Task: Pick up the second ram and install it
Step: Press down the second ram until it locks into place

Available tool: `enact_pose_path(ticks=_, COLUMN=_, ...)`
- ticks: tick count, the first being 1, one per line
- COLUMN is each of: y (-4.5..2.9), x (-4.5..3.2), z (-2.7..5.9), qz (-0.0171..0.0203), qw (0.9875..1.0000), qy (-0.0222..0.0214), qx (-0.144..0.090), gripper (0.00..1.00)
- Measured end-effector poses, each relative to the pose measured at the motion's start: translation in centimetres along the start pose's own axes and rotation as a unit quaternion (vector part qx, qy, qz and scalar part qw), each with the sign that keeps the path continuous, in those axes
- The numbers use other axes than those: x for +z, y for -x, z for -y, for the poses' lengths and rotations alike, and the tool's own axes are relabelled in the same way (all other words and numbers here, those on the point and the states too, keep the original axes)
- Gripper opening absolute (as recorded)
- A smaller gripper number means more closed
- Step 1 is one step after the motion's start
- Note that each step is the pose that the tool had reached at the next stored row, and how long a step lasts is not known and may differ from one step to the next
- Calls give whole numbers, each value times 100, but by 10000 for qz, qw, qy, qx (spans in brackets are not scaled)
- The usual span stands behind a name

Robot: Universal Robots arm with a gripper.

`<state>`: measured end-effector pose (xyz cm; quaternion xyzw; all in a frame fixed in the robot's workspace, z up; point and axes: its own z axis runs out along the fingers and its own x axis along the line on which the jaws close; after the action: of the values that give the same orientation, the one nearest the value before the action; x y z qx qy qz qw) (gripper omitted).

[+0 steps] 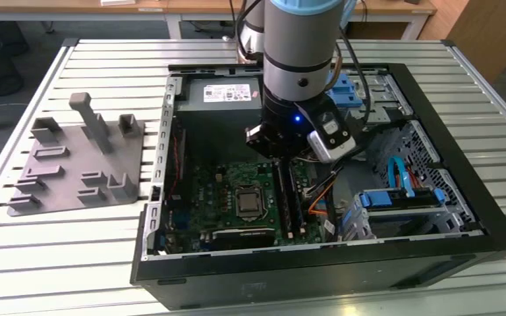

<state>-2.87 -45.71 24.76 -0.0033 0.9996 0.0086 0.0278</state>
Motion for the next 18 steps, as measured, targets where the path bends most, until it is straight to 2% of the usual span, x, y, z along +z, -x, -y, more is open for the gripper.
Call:
enact_pose_path(ticks=8, y=-7, x=149, z=-156, qz=0, qw=10000, qy=3, qx=-36, gripper=10)
enact_pose_path(ticks=18, y=-18, x=323, z=-171, qz=-4, qw=10000, qy=-6, qx=-37, gripper=10)
